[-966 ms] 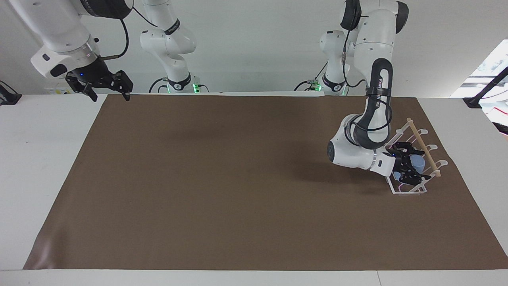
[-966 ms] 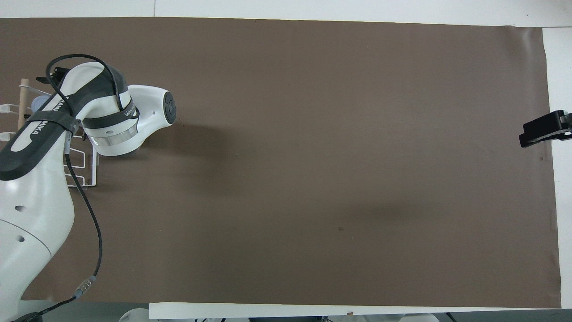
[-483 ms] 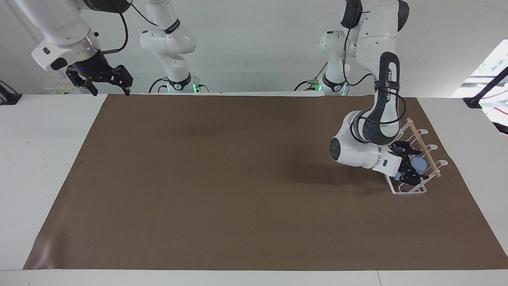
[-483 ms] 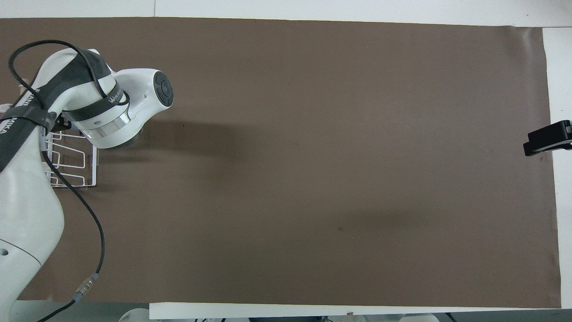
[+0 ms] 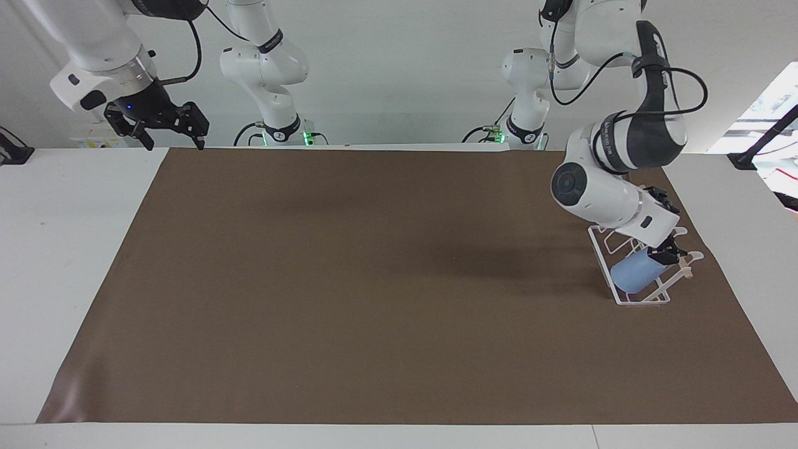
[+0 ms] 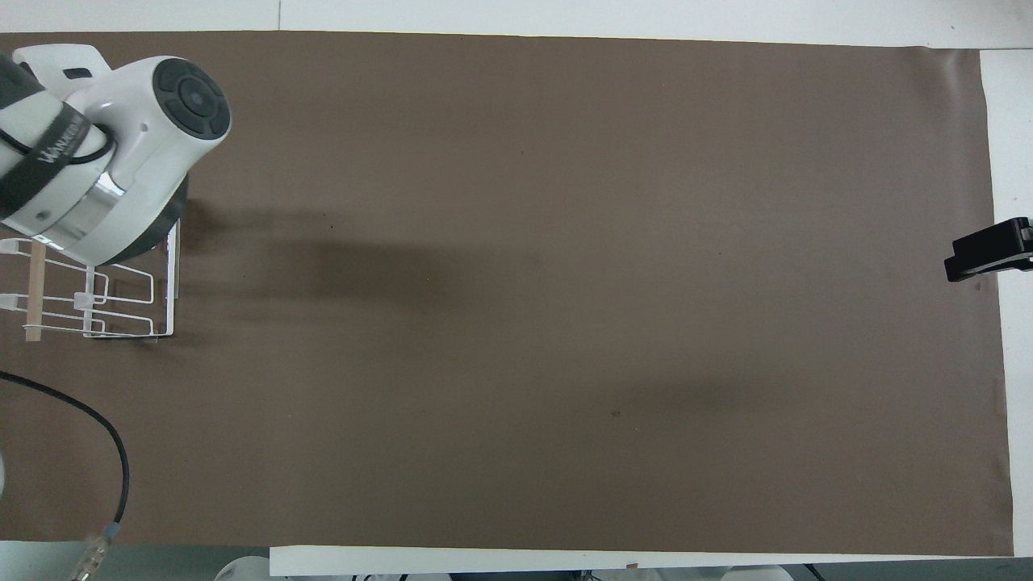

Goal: Hang cup on cup holder
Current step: 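Hang the cup on the rack and open the left gripper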

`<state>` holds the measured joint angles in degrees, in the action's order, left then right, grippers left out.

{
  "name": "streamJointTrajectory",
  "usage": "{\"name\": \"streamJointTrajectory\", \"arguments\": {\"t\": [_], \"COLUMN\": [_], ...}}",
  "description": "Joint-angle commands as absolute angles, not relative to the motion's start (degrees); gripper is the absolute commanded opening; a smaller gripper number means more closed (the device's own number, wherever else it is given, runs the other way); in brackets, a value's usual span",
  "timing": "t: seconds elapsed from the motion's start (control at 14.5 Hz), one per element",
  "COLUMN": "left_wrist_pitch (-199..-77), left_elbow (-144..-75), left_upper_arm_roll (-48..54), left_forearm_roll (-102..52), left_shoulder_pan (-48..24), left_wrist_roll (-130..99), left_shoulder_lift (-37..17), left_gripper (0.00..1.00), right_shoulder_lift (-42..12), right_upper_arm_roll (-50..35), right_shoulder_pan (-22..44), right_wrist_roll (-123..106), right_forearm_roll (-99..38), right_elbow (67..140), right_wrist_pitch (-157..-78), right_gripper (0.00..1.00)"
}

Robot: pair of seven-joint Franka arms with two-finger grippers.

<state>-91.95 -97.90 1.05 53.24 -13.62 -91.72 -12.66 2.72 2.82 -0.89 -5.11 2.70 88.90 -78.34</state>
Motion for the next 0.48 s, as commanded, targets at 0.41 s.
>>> {"name": "streamJointTrajectory", "arguments": {"t": [0.41], "left_wrist_pitch": [-94.6], "left_elbow": [-97.9], "left_upper_arm_roll": [0.6], "left_forearm_roll": [22.8], "left_shoulder_pan": [-4.0], "left_wrist_roll": [-52.0], "left_shoulder_lift": [-2.6], "left_gripper": [1.00], "right_shoulder_lift": [4.0], "right_upper_arm_roll": [2.9], "right_shoulder_pan": [-0.9], "right_wrist_roll": [-5.4], "right_forearm_roll": [2.6], "right_elbow": [90.4], "right_wrist_pitch": [-78.3], "right_gripper": [1.00]}}
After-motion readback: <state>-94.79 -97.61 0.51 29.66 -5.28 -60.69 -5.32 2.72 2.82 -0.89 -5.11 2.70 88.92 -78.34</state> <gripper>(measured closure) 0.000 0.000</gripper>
